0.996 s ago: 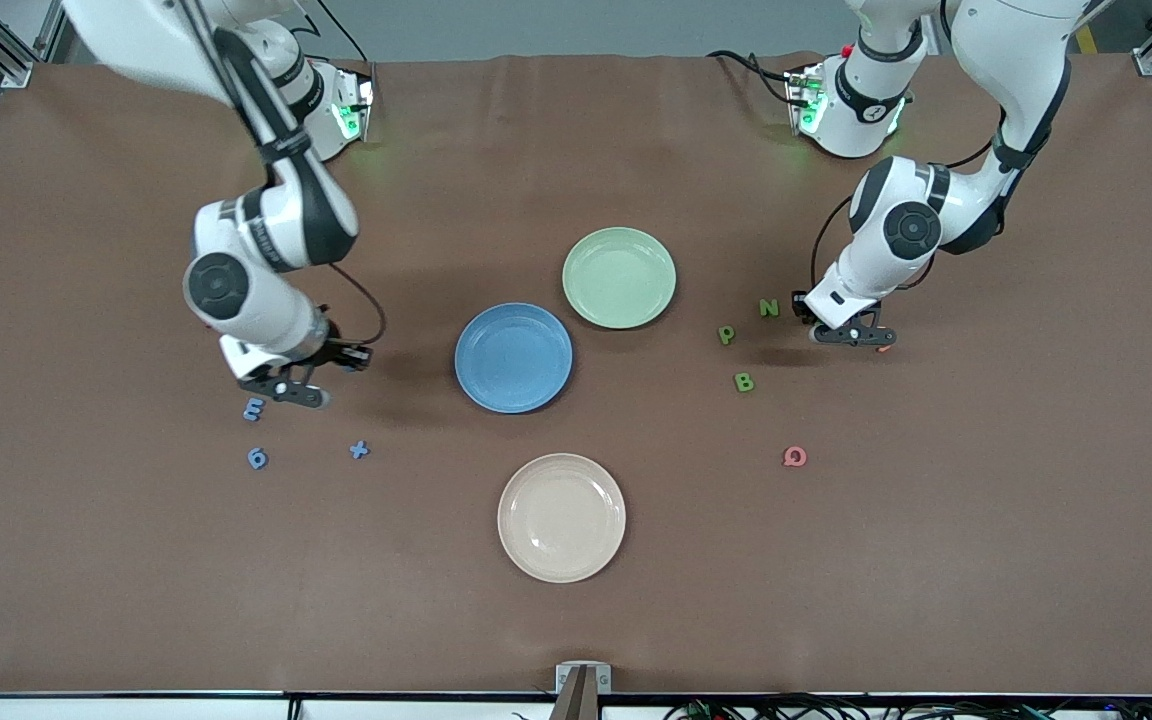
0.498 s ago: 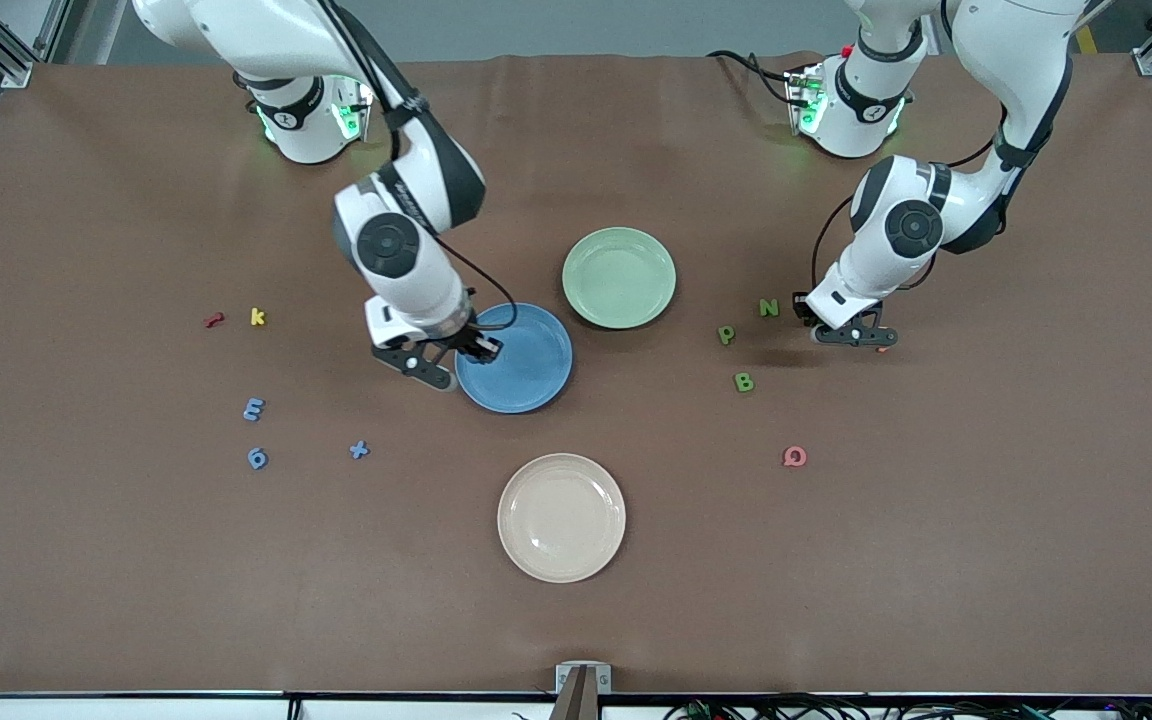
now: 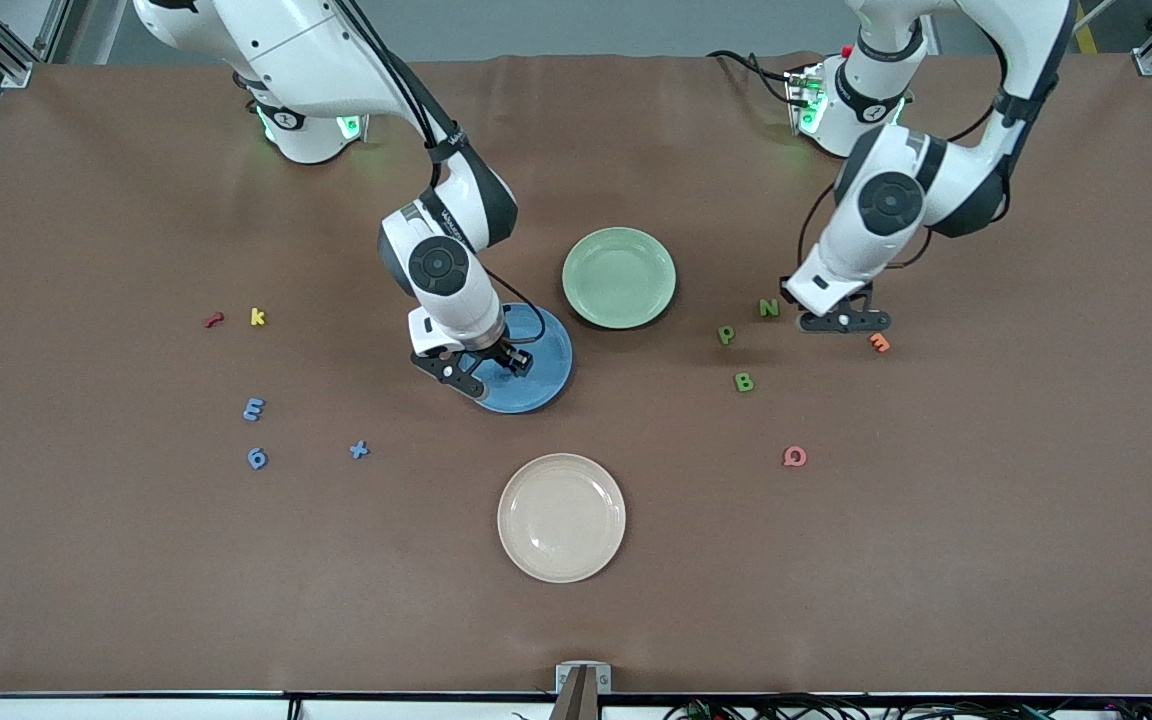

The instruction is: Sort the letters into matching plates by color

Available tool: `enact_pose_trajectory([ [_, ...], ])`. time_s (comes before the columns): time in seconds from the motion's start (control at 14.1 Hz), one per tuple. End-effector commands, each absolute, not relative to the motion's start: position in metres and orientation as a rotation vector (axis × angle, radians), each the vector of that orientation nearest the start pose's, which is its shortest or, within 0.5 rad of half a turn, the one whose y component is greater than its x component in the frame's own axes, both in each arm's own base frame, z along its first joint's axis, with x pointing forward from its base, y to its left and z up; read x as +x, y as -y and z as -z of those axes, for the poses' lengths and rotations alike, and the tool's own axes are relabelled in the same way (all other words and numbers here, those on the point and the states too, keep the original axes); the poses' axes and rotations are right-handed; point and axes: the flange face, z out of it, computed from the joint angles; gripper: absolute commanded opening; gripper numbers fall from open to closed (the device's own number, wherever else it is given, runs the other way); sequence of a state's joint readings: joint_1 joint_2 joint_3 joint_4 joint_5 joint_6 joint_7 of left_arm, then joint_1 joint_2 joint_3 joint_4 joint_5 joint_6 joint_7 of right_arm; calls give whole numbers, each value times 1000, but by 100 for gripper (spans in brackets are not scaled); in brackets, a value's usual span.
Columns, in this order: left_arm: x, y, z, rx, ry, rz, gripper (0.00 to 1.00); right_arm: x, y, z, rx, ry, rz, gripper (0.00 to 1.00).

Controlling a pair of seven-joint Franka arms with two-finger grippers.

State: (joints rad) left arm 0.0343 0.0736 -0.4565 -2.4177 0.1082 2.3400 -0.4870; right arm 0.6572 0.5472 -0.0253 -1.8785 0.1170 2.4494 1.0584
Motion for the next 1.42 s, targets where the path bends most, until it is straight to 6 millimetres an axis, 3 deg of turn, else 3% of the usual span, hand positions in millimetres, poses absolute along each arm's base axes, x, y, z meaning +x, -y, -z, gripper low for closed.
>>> enact_pose_trajectory([
  [0.0,435,236,-294,-3033,43,-166,20,549,-333,-227,-3022,-643,-66,97],
  [0.21,423,294,-295,-3101,184,-231,18,596,-254,-232,-3049,-413,-30,64],
  [0.43,405,340,-292,-3130,278,-302,18,641,-188,-233,-3090,-252,22,61],
  [0.64,385,386,-283,-3143,313,-346,18,672,-157,-228,-3154,-202,60,61],
  [0.92,369,435,-258,-3175,387,-374,18,679,-140,-205,-3168,-152,38,58],
  [1.35,333,469,-205,-3103,378,-319,19,669,-156,-190,-3129,-204,-22,58],
])
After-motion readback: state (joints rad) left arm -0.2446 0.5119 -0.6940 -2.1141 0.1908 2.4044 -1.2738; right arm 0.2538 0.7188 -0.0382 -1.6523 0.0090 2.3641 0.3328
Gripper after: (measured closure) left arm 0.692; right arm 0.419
